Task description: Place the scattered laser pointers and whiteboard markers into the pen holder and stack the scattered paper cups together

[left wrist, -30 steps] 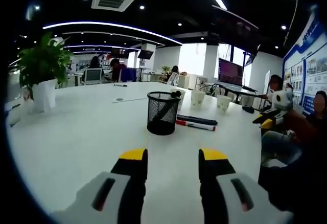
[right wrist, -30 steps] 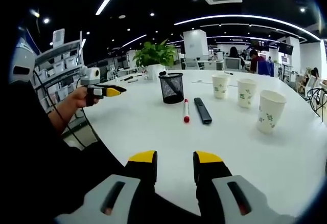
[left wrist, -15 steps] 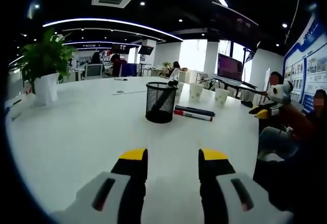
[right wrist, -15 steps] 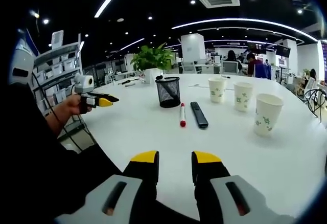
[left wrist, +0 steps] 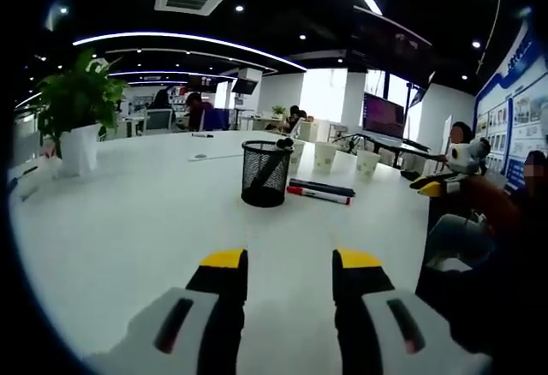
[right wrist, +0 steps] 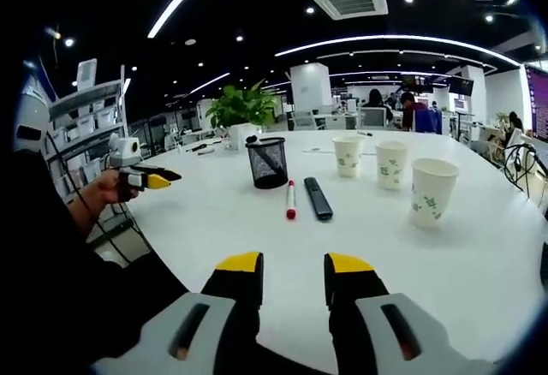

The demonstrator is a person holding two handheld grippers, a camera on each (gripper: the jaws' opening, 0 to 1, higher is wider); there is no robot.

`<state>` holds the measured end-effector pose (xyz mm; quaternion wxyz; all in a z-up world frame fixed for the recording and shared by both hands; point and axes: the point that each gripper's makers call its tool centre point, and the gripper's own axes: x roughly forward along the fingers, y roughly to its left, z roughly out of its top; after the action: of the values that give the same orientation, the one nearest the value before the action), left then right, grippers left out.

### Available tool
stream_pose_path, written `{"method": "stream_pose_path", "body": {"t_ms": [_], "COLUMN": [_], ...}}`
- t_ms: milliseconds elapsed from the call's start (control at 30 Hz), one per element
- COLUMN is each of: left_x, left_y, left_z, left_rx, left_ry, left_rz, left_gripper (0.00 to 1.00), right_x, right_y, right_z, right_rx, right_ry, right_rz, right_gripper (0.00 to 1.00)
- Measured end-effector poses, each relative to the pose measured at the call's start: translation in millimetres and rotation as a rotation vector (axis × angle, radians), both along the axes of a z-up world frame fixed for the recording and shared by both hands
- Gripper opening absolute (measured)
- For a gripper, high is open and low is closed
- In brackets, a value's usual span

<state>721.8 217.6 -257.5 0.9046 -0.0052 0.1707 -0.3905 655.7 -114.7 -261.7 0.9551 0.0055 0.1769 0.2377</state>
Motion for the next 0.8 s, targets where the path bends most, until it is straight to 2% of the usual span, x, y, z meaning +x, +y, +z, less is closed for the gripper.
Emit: {"method": "stream_pose_path", "body": {"t_ms": [133, 533, 600, 800], "left_x": [-3.3, -6.3, -4.8, -7.0], "left_y": [3, 9, 7, 4], "left_z": [-0.7, -0.6, 6.0, 10.0], "left_rx": [-0.004, -0.02, -0.043, -0.029], "left_ry": [0.003, 0.009, -0.009, -0.017], "left_rz": [0.007, 0.024, 0.021, 0.006], "left_gripper": [0.41, 0.43, 0.43, 0.43], "right_x": [3, 10, 12, 18], "right_y": [-5, 4, 7, 6], "right_z": [1.4, 0.8, 3.5, 4.5], "right_rx": [0.001, -0.011, -0.023, -0.033], "right_ry": [-0.009, -0.011, -0.015, -0.02], "right_rz": [-0.022, -0.007, -0.002, -0.012], "right_gripper": [0.34, 0.34, 0.34, 0.34]}}
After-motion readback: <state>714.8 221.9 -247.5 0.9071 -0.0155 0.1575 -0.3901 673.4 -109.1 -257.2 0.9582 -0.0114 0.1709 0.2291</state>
